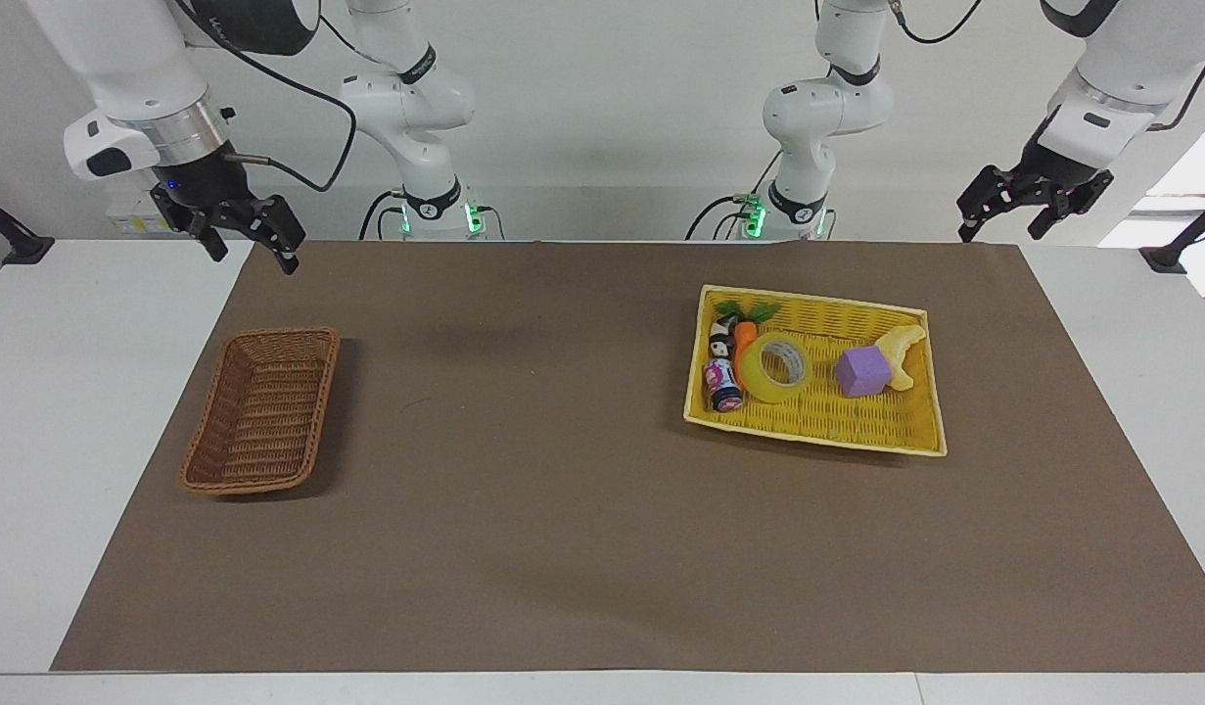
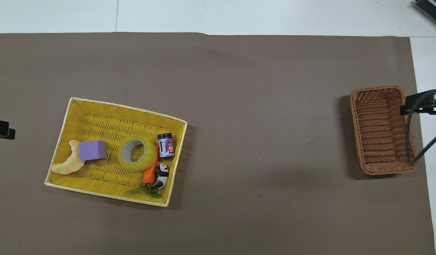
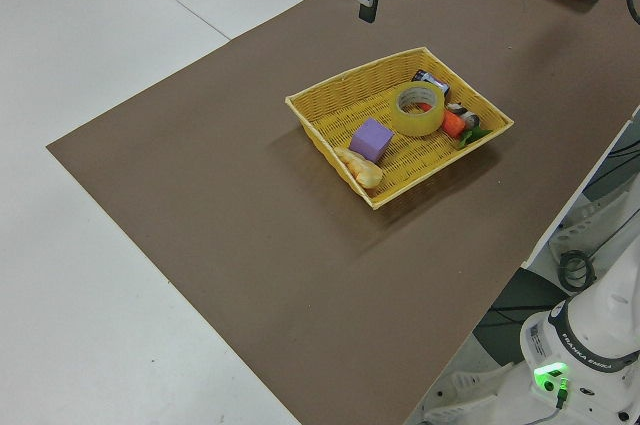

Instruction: Move tape to another basket

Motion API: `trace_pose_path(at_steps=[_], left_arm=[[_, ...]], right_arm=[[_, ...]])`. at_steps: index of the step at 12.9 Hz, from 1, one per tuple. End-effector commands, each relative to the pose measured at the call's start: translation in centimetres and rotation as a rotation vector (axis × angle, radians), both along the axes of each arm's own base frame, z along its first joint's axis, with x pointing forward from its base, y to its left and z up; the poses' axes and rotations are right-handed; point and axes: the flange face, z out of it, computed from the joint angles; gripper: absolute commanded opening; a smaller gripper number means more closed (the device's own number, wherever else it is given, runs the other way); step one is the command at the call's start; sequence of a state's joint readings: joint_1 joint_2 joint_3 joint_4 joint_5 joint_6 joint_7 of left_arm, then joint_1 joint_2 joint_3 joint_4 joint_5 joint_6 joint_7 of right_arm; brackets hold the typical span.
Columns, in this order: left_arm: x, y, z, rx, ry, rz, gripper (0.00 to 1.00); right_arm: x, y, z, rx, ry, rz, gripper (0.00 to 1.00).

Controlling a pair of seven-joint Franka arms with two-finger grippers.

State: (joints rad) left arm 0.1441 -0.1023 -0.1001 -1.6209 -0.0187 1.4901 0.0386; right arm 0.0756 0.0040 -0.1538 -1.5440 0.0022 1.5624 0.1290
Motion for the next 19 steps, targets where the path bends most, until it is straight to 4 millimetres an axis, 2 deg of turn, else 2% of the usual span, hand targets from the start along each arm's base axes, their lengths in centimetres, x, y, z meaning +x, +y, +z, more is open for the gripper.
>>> trace_pose_path(at_steps=[1, 8, 12, 13, 16, 19], left_arm=[[-0.8, -0.3, -0.2, 0.019, 0.011, 0.008, 1.0], [-1.0, 0.4, -0.5, 0.018, 0.008, 0.016, 1.0], [-0.3, -0.8, -4.5, 0.01, 0.015, -0.006, 1.0], [0.1, -1.1, -5.4, 0.004, 0.001, -0.015, 1.0], [1.0, -3.6, -8.6, -0.041, -0.045, -0.084, 1.0], [1.6, -5.4, -10.7, -0.117, -0.09, -0.125, 1.0]], right_arm=[[-0.9, 0.1, 0.1, 0.021, -0.007, 0.023, 1.0], [-0.7, 0.0, 0.3, 0.014, -0.016, 0.023, 1.0], [-0.7, 0.0, 0.3, 0.009, -0.011, 0.031, 1.0], [-0.9, -0.1, 0.9, 0.007, -0.018, 0.029, 1.0], [-1.0, -0.1, 1.3, 0.002, -0.024, 0.028, 1.0], [-1.2, -0.4, 1.3, 0.002, -0.023, 0.023, 1.0]])
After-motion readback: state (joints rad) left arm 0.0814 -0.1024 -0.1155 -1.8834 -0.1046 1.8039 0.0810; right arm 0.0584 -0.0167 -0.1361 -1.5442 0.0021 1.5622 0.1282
